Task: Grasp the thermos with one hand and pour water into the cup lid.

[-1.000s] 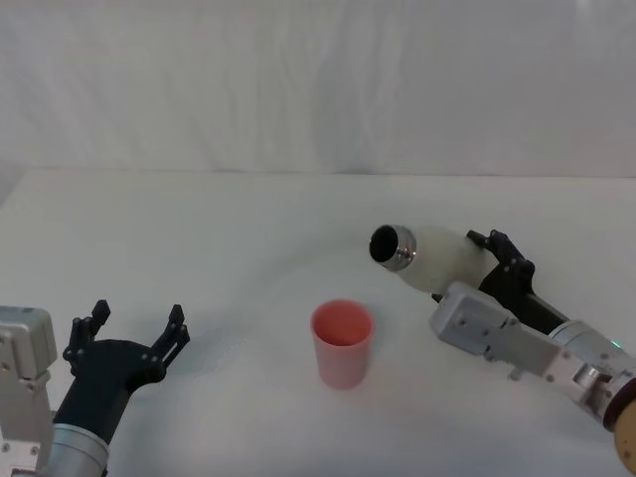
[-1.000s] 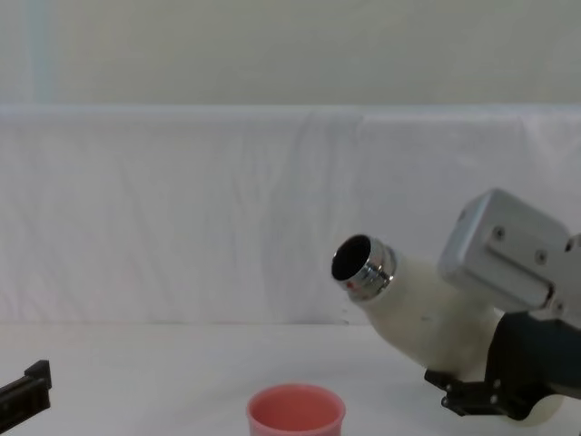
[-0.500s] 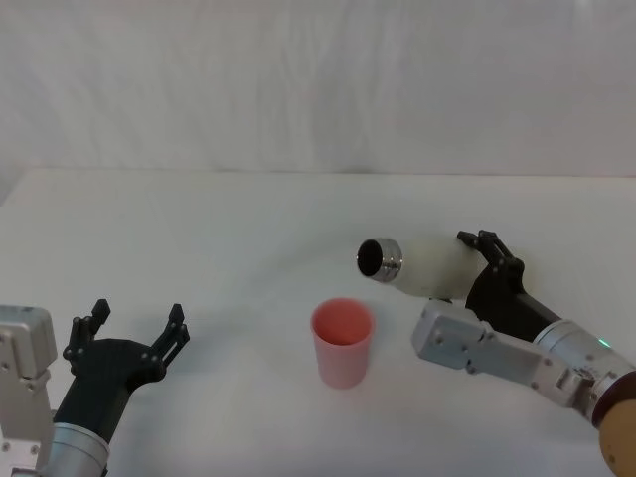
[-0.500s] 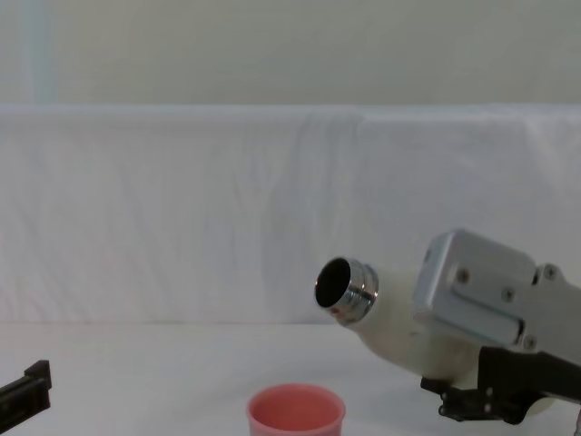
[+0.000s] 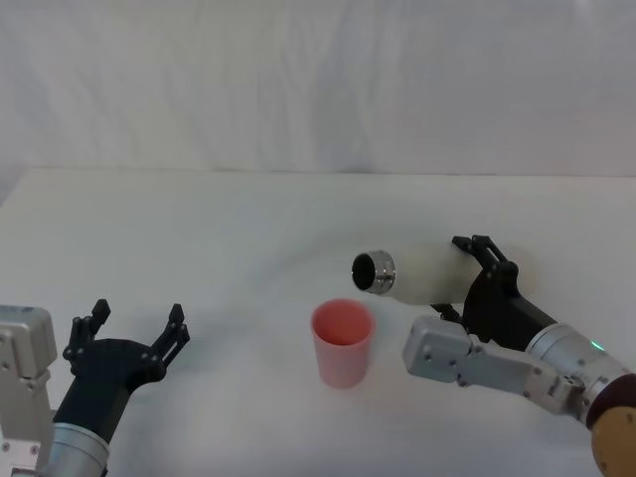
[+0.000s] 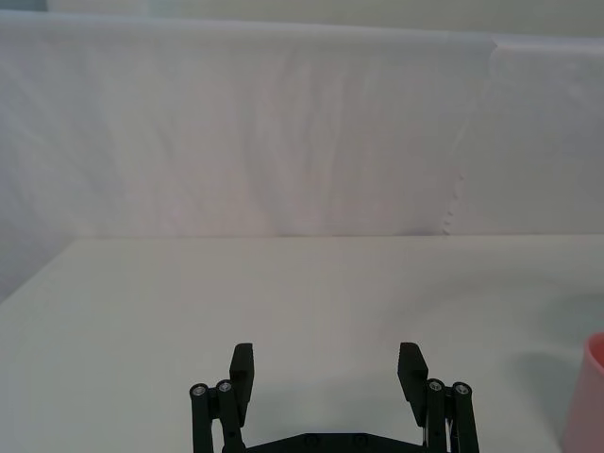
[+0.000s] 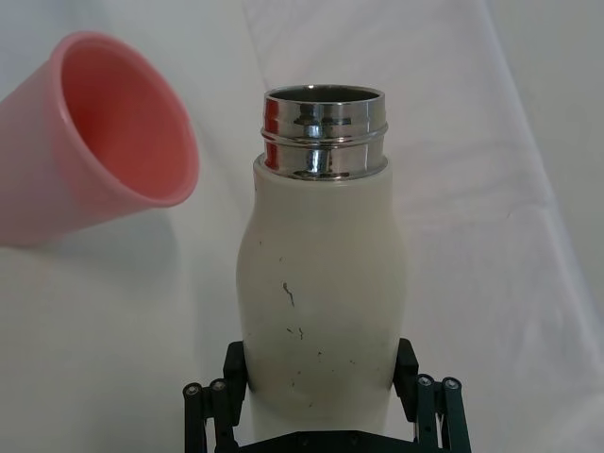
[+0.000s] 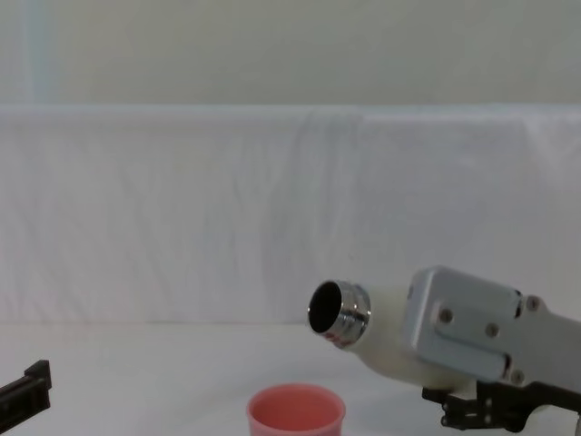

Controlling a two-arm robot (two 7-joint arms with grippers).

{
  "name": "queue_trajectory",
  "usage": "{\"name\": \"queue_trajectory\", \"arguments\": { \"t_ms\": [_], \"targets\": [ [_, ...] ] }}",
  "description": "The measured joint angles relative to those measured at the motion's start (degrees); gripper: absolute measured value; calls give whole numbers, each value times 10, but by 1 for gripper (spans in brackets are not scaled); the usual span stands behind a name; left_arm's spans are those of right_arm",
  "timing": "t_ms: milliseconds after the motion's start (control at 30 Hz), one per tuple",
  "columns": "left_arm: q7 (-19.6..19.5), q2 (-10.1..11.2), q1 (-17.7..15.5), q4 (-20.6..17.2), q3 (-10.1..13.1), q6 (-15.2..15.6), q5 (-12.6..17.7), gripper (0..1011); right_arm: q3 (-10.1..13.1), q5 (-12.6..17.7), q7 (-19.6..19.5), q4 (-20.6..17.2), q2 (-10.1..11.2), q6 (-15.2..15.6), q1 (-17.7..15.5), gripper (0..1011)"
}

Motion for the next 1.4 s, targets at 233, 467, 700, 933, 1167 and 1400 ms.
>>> {"name": "queue_trajectory", "arguments": {
  "t_ms": [233, 467, 700, 933, 1167, 1400],
  "targets": [
    [0, 0, 0, 0, 0, 0, 0, 1001, -7, -26, -5, 1, 4, 2, 2, 949],
    [0, 0, 0, 0, 0, 0, 0, 1001, -9, -39, -6, 2, 5, 3, 3, 949],
    [0, 0, 0, 0, 0, 0, 0, 1001, -10, -43, -5, 2, 6, 4, 3, 949],
    [0, 0, 0, 0, 0, 0, 0, 1001, -14, -56, -2, 4, 8, 7, 6, 949],
    [0, 0, 0, 0, 0, 0, 0, 1001, -22, -72, -2, 6, 10, 10, 10, 949],
    [0, 0, 0, 0, 0, 0, 0, 1001, -25, -80, -1, 7, 11, 11, 13, 949]
  ]
}}
